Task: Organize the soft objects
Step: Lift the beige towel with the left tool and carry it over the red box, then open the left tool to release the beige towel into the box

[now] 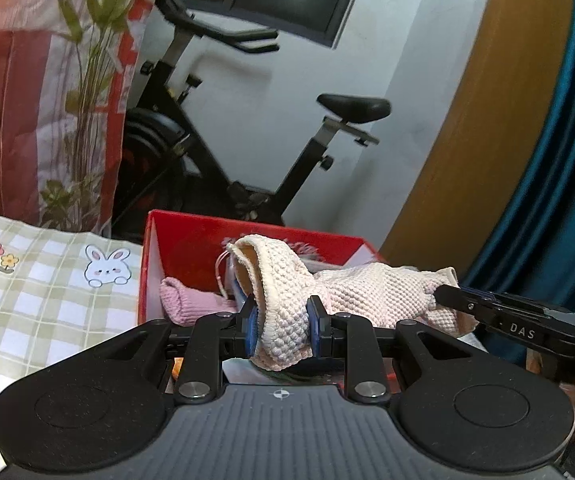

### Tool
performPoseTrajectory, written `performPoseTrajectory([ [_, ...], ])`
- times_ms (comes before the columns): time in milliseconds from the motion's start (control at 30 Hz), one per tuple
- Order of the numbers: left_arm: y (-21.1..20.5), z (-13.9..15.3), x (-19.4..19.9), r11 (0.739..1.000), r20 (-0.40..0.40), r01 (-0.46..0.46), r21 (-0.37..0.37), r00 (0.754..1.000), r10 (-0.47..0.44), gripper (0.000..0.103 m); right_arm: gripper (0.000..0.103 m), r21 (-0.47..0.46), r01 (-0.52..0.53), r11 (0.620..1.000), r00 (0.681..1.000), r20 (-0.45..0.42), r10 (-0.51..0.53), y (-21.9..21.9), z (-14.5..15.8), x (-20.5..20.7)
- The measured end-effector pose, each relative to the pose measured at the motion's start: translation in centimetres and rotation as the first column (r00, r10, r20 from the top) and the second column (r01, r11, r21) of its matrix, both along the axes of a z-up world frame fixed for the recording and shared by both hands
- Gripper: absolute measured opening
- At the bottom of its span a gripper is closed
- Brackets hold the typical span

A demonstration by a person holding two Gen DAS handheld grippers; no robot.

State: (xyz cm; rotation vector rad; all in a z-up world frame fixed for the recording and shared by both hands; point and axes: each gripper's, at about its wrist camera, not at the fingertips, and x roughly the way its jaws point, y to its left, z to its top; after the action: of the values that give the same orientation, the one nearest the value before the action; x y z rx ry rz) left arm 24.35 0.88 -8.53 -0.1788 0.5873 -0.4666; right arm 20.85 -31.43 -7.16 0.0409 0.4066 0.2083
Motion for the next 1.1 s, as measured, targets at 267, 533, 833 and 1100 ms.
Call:
performPoseTrajectory([
  [267,-0.2,-1.4,2.0,0.997,-0.064,0.004,0.075,0.998,0.001,0.026,0.017,-0.061,-0.026,0.998,0.998,-0.065,0.022,1.2,-1.8,2.7],
  [533,-0.6,-1.9,1.4,0.987,-0.110,0.083,0.134,0.992,-0.069,0.026,0.017,-0.135,-0.103,0.986,0.988,-0.128,0.086,2.6,-2.9,2.1],
  [833,-1.7,-2.5,2.8,0.980,-0.157,0.114,0.166,0.984,-0.088,0.026,0.017,-0.195,-0.131,0.972,0.979,-0.179,0.096,3.5,-3.0,2.9],
  [1100,-2.7,-2.7,4.1,0.973,-0.115,0.052,0.224,0.993,-0.027,0.036,0.018,-0.149,-0.059,0.987,0.979,-0.201,0.028,3.7,-4.0,4.7],
])
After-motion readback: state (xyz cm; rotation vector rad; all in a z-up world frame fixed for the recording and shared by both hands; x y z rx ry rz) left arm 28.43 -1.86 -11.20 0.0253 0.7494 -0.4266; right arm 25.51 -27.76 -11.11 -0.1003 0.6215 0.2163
